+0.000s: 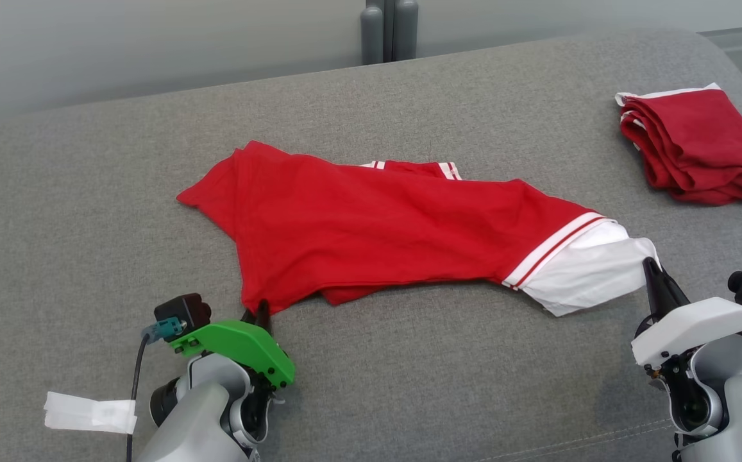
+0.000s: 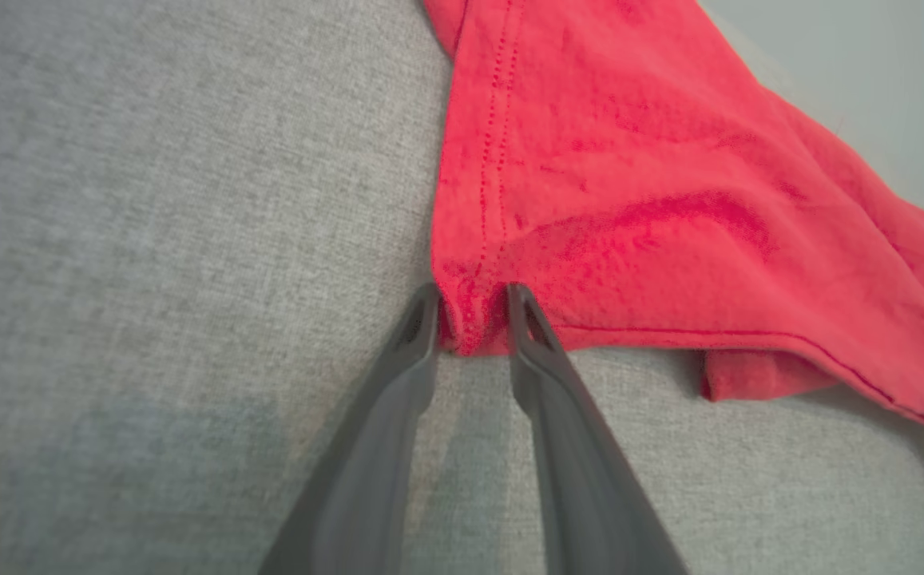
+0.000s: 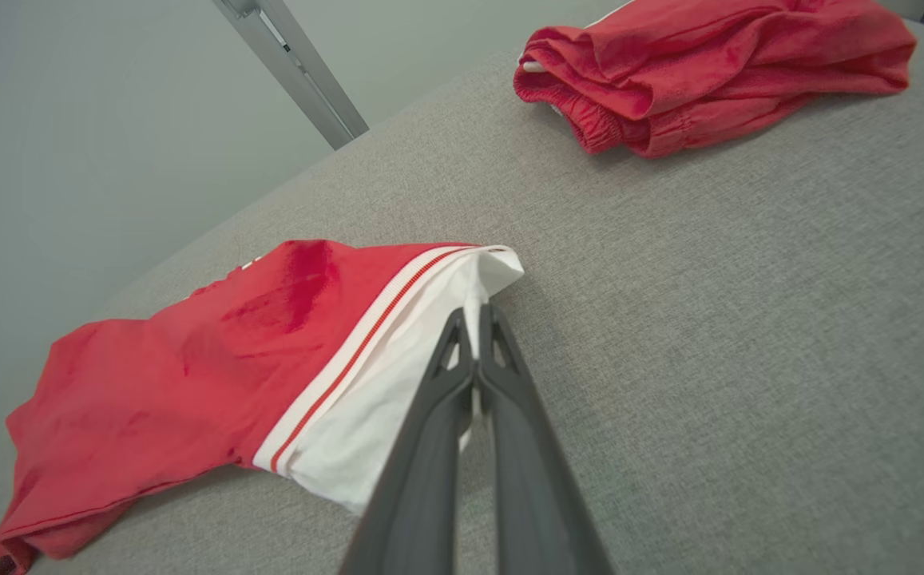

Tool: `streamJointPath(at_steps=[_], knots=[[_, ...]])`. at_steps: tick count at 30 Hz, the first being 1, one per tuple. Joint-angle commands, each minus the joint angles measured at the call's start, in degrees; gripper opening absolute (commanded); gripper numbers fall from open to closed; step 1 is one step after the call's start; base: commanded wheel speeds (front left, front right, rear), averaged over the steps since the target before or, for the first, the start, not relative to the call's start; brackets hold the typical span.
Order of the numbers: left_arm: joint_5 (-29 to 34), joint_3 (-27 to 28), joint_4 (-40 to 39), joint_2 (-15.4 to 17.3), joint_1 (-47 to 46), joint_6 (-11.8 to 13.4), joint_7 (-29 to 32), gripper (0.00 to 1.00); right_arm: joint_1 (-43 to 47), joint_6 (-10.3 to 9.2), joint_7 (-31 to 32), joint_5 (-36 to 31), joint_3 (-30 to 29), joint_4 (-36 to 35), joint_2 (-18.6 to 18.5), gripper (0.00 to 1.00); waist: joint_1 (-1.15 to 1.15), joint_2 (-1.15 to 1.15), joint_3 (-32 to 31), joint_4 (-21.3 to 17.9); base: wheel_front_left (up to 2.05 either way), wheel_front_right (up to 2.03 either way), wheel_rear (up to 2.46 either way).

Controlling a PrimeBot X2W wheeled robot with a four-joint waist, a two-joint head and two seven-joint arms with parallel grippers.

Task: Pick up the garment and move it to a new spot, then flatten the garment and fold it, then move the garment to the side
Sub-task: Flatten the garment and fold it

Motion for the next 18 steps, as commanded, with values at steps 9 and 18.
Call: streamJointPath(at_steps=[9, 18], knots=[[-3.1, -2.4, 2.7, 0.0, -1.8, -2.5, -2.6, 0.00, -1.3, 0.00, -1.7, 0.3, 0.2, -0.4, -0.2, 0.00, 0.00, 0.00, -0.1, 0.1, 0.00, 0.00, 0.00], [-2.3, 0.2, -1.3, 1.8, -2.1, -5.6, -7.7, 0.00, -1.9, 0.00, -3.5, 2.0, 0.5, -4.2, -0.6, 0.00, 0.00, 0.00, -2.6, 1.3, 0.00, 0.00, 0.00]])
